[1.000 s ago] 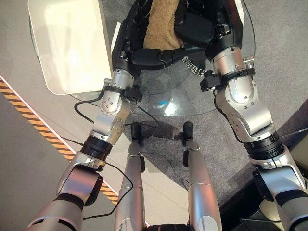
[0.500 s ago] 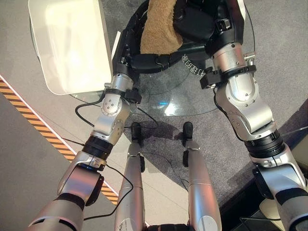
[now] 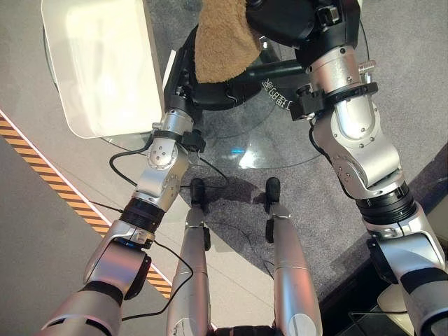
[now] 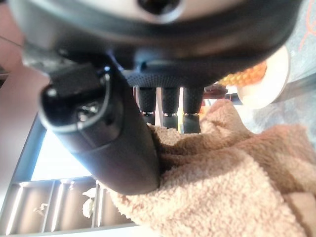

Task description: Wipe the table with a cloth and put it in the basket.

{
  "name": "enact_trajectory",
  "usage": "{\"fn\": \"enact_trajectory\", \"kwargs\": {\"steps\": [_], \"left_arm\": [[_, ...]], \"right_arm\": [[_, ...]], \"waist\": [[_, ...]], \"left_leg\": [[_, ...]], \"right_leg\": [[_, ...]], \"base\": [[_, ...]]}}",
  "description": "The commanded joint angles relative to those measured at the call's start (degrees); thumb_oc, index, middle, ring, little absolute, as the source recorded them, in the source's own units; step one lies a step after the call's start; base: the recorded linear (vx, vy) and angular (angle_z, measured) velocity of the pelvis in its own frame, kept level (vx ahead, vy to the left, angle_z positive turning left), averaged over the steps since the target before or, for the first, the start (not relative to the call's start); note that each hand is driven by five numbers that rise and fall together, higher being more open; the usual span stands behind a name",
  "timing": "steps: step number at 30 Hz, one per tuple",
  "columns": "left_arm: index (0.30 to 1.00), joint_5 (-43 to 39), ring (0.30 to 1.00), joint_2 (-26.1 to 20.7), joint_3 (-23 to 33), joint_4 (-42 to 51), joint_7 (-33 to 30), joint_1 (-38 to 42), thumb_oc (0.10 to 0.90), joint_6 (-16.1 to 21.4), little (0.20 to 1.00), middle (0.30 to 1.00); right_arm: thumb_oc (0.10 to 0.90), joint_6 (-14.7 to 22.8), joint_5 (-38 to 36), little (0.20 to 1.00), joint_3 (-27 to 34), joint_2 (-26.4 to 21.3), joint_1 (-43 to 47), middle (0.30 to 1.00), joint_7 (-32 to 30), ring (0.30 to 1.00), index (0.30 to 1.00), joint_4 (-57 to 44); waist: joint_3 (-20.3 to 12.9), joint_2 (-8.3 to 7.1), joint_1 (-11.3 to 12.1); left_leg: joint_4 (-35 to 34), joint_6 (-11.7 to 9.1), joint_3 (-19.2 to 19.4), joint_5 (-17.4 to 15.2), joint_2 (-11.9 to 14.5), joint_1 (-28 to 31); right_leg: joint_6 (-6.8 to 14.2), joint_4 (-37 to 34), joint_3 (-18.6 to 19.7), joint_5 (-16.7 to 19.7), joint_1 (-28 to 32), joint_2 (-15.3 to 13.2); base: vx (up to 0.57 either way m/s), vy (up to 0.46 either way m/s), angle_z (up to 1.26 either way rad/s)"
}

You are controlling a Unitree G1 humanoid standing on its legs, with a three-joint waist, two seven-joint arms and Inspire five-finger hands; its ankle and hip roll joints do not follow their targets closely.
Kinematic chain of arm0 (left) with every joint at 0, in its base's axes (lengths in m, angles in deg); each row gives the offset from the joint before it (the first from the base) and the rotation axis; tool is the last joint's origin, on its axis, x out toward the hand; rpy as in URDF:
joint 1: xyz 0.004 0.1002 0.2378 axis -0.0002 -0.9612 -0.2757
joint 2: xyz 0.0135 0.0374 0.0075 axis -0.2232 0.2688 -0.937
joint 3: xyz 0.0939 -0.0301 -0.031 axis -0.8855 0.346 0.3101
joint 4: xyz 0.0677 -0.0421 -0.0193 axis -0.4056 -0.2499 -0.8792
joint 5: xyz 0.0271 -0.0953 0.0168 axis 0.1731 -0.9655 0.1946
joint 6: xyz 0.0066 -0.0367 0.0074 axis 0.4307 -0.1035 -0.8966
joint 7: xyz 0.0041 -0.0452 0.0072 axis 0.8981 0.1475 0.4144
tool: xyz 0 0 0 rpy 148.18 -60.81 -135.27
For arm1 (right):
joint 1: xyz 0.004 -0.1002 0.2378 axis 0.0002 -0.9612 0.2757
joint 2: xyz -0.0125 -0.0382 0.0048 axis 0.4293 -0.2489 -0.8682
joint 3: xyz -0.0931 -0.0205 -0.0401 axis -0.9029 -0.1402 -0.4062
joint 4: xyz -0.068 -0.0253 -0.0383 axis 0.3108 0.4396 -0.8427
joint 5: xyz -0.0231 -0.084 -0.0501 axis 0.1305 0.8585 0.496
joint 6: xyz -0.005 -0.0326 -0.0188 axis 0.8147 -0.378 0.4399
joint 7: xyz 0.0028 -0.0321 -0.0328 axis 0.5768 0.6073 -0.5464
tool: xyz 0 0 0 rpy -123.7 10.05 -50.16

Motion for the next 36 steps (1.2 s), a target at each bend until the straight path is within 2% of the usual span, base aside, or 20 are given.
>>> {"fn": "enact_trajectory", "kwargs": {"steps": [1, 2, 8, 11, 19, 25, 26, 27, 28, 36], "left_arm": [[0.342, 1.15, 0.342, 0.29, -0.61, 4.01, 3.02, 8.3, 0.149, 5.22, 0.249, 0.342], [0.321, 1.26, 0.321, 0.44, -0.66, 4.04, 3.05, 8.36, 0.125, 5.32, 0.225, 0.321], [0.34, 1.09, 0.34, 1.21, -0.86, 4.57, 3.48, 8.94, 0.147, 5.14, 0.247, 0.34], [0.3, 0.74, 0.3, 1.62, -0.87, 4.89, 3.5, 9.21, 0.1, 4.92, 0.2, 0.3], [0.3, -1.57, 0.3, 2.51, -0.42, 5.78, 4.46, 9.0, 0.1, 4.82, 0.2, 0.3], [0.3, -1.28, 0.3, 2.48, 0.01, 6.05, 3.97, 9.23, 0.1, 4.58, 0.2, 0.3], [0.434, -1.43, 0.434, 2.49, 0.1, 6.1, 3.69, 9.2, 0.256, 4.44, 0.356, 0.434], [0.622, -1.56, 0.622, 2.55, 0.1, 6.09, 3.01, 9.1, 0.476, 4.31, 0.576, 0.622], [0.9, -1.71, 0.9, 2.71, 0.18, 6.01, 2.62, 8.97, 0.8, 4.21, 0.9, 0.9], [0.9, -1.68, 0.9, 2.92, 1.08, 5.82, 1.96, 8.18, 0.8, 5.36, 0.9, 0.9]], "right_arm": [[0.1, 9.54, -1.69, 0.2, 3.48, 3.39, 11.58, 0.3, 2.55, 0.3, 0.3, -14.87], [0.1, 9.35, -1.6, 0.2, 3.39, 3.47, 11.49, 0.3, 2.61, 0.3, 0.3, -14.8], [0.1, 8.78, -1.21, 0.2, 3.29, 4.03, 10.86, 0.3, 2.6, 0.3, 0.3, -14.55], [0.1, 8.4, -0.82, 0.2, 3.22, 4.5, 10.6, 0.3, 2.62, 0.3, 0.3, -14.33], [0.1, 7.66, -0.05, 0.2, 3.42, 4.79, 9.19, 0.3, 2.33, 0.3, 0.3, -13.6], [0.1, 8.63, 0.05, 0.2, 3.87, 4.86, 8.42, 0.3, 2.28, 0.3, 0.3, -12.83], [0.1, 8.7, 0.03, 0.2, 3.91, 4.86, 8.42, 0.3, 2.31, 0.3, 0.3, -12.8], [0.1, 8.65, 0.1, 0.2, 3.9, 4.89, 8.46, 0.3, 2.31, 0.3, 0.3, -12.81], [0.1, 8.56, 0.33, 0.2, 3.94, 5.09, 8.43, 0.3, 2.27, 0.3, 0.3, -12.83], [0.1, 8.79, 1.2, 0.2, 4.53, 4.92, 8.25, 0.3, 1.43, 0.3, 0.3, -12.73]], "waist": [[-1.53, -2.68, 0.11], [-1.53, -2.68, 0.08], [-1.52, -2.65, -0.09], [-1.52, -2.55, -0.18], [-1.52, -2.54, -0.31], [-1.52, -2.76, -0.23], [-1.52, -2.78, -0.23], [-1.52, -2.76, -0.23], [-1.52, -2.71, -0.22], [-1.52, -2.78, -0.09]], "left_leg": [[1.78, 4.91, 5.74, -4.02, -4.11, 2.67], [1.84, 4.9, 5.74, -4.04, -4.11, 2.59], [1.89, 4.91, 5.77, -3.99, -4.18, 2.3], [1.86, 4.92, 5.79, -3.96, -4.24, 2.25], [1.63, 4.94, 5.88, -3.85, -4.3, 2.1], [1.58, 5.0, 5.88, -3.92, -4.25, 2.0], [1.63, 5.01, 5.85, -3.92, -4.26, 1.94], [1.6, 5.03, 5.81, -3.9, -4.29, 1.91], [1.54, 5.07, 5.79, -3.88, -4.33, 1.94], [1.19, 5.11, 5.81, -3.82, -4.38, 2.26]], "right_leg": [[-4.69, -4.13, -3.07, -1.76, 5.14, 7.54], [-4.69, -4.1, -3.07, -1.77, 5.06, 7.52], [-4.68, -4.21, -3.04, -1.68, 4.79, 7.48], [-4.67, -4.25, -3.0, -1.69, 4.75, 7.45], [-4.59, -4.47, -3.0, -1.56, 4.59, 7.39], [-4.47, -4.61, -3.08, -1.47, 4.53, 7.33], [-4.47, -4.54, -3.06, -1.46, 4.45, 7.35], [-4.49, -4.5, -3.04, -1.46, 4.4, 7.4], [-4.5, -4.49, -2.99, -1.49, 4.39, 7.45], [-4.51, -4.85, -3.14, -1.45, 4.74, 7.42]], "base": [[0.0, 0.0, 0.0], [0.0, 0.0, 0.0], [0.0, 0.0, 0.0], [0.0, 0.0, 0.0], [0.0, 0.0, 0.0], [0.0, 0.0, 0.0], [0.0, 0.0, 0.0], [0.0, 0.0, 0.0], [0.0, 0.0, 0.0], [0.0, 0.0, 0.0]]}}
